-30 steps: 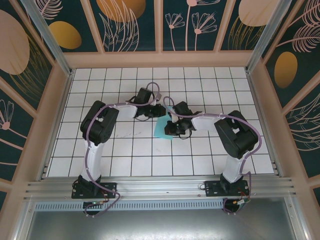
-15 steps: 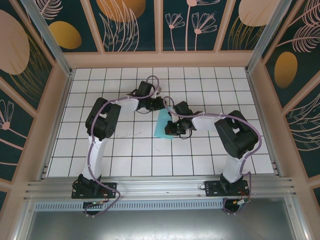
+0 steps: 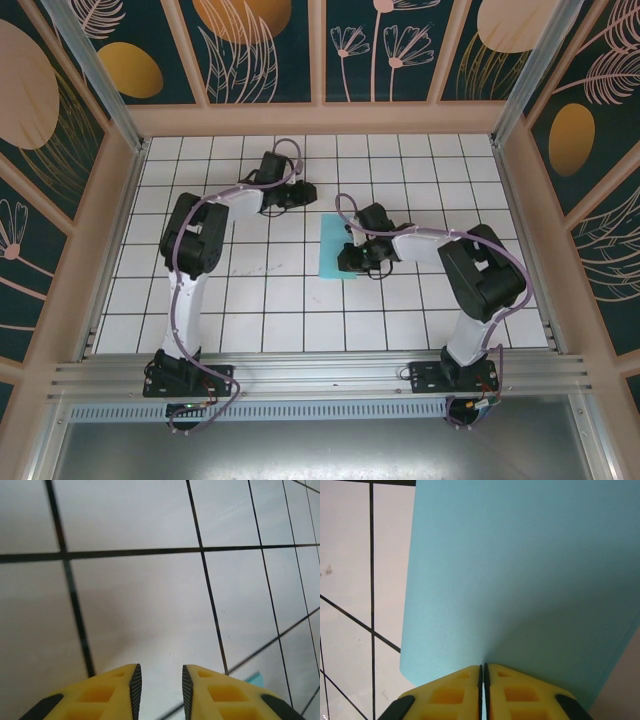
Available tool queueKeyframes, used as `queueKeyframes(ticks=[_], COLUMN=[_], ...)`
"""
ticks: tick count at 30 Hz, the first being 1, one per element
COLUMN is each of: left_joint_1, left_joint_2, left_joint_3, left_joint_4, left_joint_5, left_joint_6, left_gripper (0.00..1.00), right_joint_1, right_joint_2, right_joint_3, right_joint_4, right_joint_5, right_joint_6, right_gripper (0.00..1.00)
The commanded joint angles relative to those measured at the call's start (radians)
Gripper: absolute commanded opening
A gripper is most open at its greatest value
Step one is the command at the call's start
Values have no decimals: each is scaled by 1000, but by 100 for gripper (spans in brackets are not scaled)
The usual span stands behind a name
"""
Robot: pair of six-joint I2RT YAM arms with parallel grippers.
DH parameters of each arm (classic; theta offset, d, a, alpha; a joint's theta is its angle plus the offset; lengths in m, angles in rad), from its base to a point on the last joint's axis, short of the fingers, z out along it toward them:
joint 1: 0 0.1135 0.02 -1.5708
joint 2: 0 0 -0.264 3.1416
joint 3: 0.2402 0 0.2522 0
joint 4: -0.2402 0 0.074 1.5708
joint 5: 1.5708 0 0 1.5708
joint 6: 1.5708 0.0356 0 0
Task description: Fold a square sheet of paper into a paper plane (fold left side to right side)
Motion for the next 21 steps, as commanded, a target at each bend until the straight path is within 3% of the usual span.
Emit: queueKeyframes(ticks=[1, 8, 13, 21], left_joint_1=[-11, -47, -116, -152], left_joint_2=[-171, -366, -370, -279], left_joint_3=[-110, -429, -493, -484], left_joint_4=[64, 188, 234, 244], left_joint_5=[-3, 84, 104, 98], left_joint_6=[11, -88, -145, -166], left_gripper=[32, 32, 31, 28], right_joint_1=[-8, -124, -200, -215], right_joint_2=[-91, -240, -217, -157], right_joint_3=[-9, -53, -70, -74], right_joint_4=[44, 171, 197, 188], right_joint_5=[-4, 13, -6, -28], right_joint_6=[-2, 47, 101, 154], right_gripper=[22, 51, 57, 60])
